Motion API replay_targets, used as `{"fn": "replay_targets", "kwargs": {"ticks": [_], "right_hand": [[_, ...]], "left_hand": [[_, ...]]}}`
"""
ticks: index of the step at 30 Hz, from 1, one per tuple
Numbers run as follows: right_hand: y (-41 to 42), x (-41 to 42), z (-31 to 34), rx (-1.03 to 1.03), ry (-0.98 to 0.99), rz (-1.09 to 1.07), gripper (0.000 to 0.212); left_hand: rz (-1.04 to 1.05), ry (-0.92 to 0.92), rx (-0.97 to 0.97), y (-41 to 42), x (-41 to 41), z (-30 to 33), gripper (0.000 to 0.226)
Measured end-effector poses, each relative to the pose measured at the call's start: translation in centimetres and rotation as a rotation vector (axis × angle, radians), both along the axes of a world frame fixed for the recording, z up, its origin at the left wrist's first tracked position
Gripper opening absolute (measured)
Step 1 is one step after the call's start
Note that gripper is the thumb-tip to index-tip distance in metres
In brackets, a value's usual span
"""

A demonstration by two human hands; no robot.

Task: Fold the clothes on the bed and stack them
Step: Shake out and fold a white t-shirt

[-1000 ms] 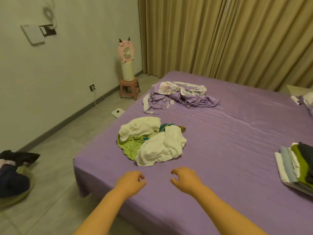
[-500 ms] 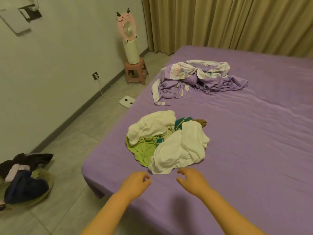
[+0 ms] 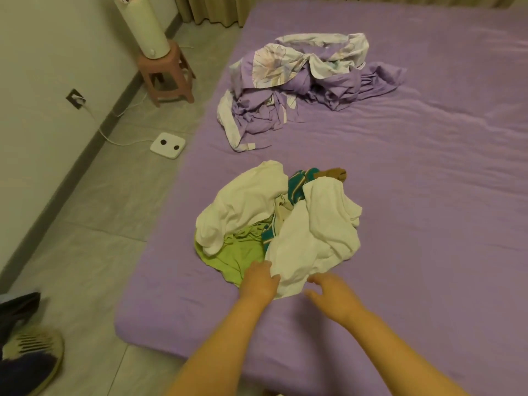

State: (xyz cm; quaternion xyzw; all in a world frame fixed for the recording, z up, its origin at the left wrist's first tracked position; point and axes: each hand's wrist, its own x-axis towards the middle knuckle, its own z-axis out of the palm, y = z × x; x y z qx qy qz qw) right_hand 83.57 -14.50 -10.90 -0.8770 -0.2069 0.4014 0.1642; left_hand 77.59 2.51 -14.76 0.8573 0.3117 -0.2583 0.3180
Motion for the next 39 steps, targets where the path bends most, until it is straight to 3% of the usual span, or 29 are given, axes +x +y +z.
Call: {"fn": "replay_targets", "kwargs": {"ticks": [6, 9, 12, 17, 23, 28, 30, 33, 36, 39], "right_hand": [[0.9, -0.2, -1.4, 0.07, 0.042, -0.254, 0.035], [0.4, -0.1, -1.4, 0.087, 0.055, -0.347, 0.035], [-0.3, -0.2, -0.6, 0.061, 0.052, -0.431, 0.036], [-1.6, 0.9, 2.6, 0.095, -0.049, -0.537, 0.041], [-3.2, 4.2, 8.6, 0.31, -0.304, -0.716, 0.048], [-4.9, 6.1, 12.8, 0.573, -0.435, -0.652, 0.079], [-5.7, 6.3, 13.4, 0.605, -0.447, -0.602, 0.07], [-7.7, 6.0, 14.7, 0.722, -0.501, -0.605, 0.018], [-10.4, 5.3, 18.0, 0.897, -0.436, -0.751, 0.02], [-13.6, 5.6, 22.3, 1.022, -0.494, -0.737, 0.016]], "left_hand": [[0.251, -0.028, -0.081, 1.1, 3.2, -4.3, 0.062], [0.295, -0.018, -0.127, 1.2, 3.5, -4.5, 0.038], [0.263, -0.161, -0.127, 0.8, 3.4, -2.6, 0.025], [-0.006, -0.57, -0.202, -0.4, 6.7, 5.8, 0.023], [-0.1, -0.767, -0.374, -1.1, 12.3, 19.7, 0.013], [-0.164, -0.985, -0.428, -3.6, 13.8, 28.5, 0.019], [-0.131, -1.043, -0.46, -4.8, 14.0, 31.4, 0.018], [-0.058, -1.129, -0.423, -6.3, 14.2, 34.7, 0.015], [0.043, -1.18, -0.315, -7.3, 14.4, 36.5, 0.015], [0.139, -1.154, -0.174, -8.2, 14.4, 36.5, 0.018]]}}
